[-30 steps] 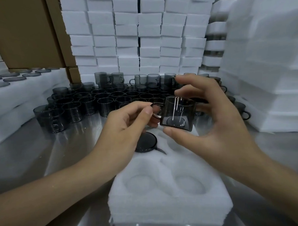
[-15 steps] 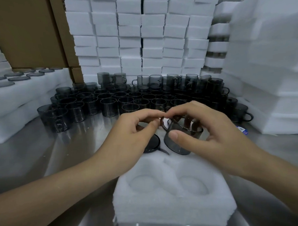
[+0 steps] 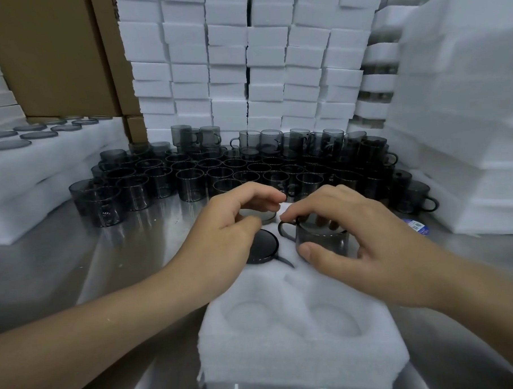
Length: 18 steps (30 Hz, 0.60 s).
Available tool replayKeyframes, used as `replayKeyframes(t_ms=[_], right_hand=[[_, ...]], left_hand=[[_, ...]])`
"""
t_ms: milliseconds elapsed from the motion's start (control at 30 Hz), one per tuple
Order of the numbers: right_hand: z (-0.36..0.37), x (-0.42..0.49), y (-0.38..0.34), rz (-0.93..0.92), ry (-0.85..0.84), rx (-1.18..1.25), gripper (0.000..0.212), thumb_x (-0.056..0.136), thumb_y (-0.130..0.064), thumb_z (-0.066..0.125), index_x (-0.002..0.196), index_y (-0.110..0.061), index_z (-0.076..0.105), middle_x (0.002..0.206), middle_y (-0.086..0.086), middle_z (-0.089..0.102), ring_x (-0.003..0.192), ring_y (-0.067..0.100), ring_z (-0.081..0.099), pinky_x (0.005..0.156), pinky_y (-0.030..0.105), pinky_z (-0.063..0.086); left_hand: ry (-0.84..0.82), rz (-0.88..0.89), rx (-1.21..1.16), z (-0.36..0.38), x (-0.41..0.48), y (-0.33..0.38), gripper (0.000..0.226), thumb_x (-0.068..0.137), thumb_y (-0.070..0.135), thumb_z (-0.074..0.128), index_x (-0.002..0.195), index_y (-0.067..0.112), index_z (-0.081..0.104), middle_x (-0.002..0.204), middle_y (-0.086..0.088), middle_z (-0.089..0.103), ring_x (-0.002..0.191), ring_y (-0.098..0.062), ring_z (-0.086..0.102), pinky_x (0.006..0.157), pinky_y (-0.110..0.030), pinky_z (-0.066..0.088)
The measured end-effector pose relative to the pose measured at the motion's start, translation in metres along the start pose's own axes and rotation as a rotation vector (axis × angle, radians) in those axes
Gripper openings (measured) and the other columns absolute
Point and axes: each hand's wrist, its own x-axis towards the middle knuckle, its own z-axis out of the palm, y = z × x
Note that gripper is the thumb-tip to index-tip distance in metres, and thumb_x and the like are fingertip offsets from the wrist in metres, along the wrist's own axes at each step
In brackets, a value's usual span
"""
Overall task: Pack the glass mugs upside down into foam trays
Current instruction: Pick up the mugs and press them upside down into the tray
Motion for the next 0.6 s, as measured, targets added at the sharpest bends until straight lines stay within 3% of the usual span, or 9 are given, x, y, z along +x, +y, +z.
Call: replayKeyframes(t_ms=[167,267,367,467,600], right_hand=[[-0.0064,-0.0012,-0.0014,0.048,-0.175,0.061,0.041,0.099,-0.062,0.052,0.139,-0.055,0.05,0.14,-0.031,0.048,0.143,0.004,0.036,0.118,0.035,0.033],[-0.0089,-0.0022,0.0007,0.077,-0.309,0.014,0.057,0.094,-0.077,0.042,0.149,-0.07,0.031,0.155,-0.046,0.021,0.154,-0.013,0.005,0.13,0.044,0.015],[-0.0098,-0.0024,0.0009,0.097,-0.363,-0.014,0.072,0.086,-0.092,0.035,0.153,-0.076,0.012,0.162,-0.052,-0.005,0.152,-0.018,-0.019,0.132,0.047,0.003],[-0.0093,-0.0009,0.0001,0.091,-0.406,-0.054,0.083,0.082,-0.097,0.029,0.156,-0.072,0.0,0.161,-0.052,-0.017,0.15,-0.018,-0.027,0.131,0.044,-0.003],[-0.008,-0.001,0.0006,0.131,-0.494,-0.094,0.089,0.078,-0.102,0.02,0.156,-0.07,-0.011,0.154,-0.055,-0.026,0.144,-0.02,-0.037,0.127,0.033,-0.013]], left_hand=[[0.02,-0.028,0.026,0.0007,0.0011,-0.0038,0.064,0.091,-0.019,0.048,0.111,0.036,0.075,0.12,0.009,0.071,0.112,-0.005,0.062,0.088,-0.02,0.045],[0.024,-0.039,0.028,0.0011,0.0015,-0.0032,0.062,0.091,-0.017,0.049,0.111,0.036,0.075,0.119,0.008,0.07,0.093,0.002,0.058,0.076,-0.01,0.041],[0.026,-0.048,0.026,0.0018,0.0018,-0.0036,0.061,0.092,-0.015,0.051,0.111,0.038,0.074,0.12,0.011,0.069,0.1,0.0,0.058,0.084,-0.019,0.041],[0.04,-0.068,0.041,0.0026,0.0021,-0.0048,0.062,0.091,-0.014,0.053,0.112,0.041,0.072,0.123,0.014,0.067,0.122,-0.012,0.054,0.098,-0.035,0.04],[0.051,-0.11,0.031,0.0025,0.0022,-0.0054,0.06,0.093,-0.013,0.054,0.113,0.041,0.071,0.122,0.011,0.067,0.106,-0.012,0.052,0.095,-0.036,0.039]])
